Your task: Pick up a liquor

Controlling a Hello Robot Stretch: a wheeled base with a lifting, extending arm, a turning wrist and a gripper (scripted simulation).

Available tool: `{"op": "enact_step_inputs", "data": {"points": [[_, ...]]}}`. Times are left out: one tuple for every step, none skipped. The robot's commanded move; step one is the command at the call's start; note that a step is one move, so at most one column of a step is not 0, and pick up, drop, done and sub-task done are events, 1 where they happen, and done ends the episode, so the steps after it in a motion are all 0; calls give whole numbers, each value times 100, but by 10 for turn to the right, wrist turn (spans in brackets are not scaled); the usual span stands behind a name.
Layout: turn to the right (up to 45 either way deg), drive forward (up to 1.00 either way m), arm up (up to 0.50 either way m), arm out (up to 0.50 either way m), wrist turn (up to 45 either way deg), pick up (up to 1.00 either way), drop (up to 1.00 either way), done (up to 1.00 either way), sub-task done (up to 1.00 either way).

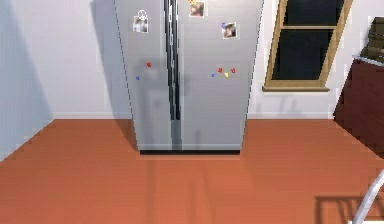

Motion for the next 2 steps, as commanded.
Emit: {"op": "enact_step_inputs", "data": {"points": [[0,0,0,26,0,0,0,0,0],[0,0,0,0,450,0,0,0,0]]}}
